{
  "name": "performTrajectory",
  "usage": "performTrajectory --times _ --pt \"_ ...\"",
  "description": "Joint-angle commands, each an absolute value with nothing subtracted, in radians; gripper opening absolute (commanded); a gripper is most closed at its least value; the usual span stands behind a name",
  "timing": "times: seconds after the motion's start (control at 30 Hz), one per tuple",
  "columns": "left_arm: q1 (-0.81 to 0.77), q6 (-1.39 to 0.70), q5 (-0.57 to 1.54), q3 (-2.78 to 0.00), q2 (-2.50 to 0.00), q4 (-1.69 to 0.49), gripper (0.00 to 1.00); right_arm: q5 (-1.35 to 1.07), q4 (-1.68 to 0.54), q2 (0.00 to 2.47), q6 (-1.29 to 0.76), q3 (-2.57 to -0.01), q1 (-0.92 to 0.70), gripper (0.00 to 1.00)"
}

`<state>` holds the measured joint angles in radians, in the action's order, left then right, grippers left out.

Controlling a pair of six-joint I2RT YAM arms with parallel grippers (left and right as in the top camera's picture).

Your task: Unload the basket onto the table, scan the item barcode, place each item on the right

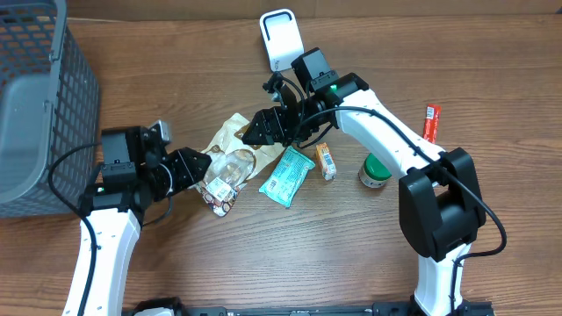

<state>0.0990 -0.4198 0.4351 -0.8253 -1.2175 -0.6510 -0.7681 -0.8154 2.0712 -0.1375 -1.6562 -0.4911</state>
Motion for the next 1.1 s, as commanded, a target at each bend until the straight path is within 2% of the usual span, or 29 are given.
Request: performTrajectory --times 0.0,0.27,0.73,1.07 --pt "0.104 -0.419 0.313 -0.842 -1.233 -0.688 0.67 -0.67 -0.813 2.056 -0.126 -1.667 -0.516 0.87" --pt "0.102 -0.419 0.31 -0.838 -1.392 -0.69 0.67 -0.339 -0.753 2.061 -0.195 -1.649 -0.6 0.86" --pt "0.076 -0.452 0.36 -0.838 -1.66 -0.517 0.67 -0.226 -0.727 2.09 -0.209 -1.648 -0.617 0.86" --pt "0.071 -0.453 0.355 -0.838 -1.711 -0.469 0.5 -0.225 -0.696 2.09 -0.21 -1.624 -0.617 0.86"
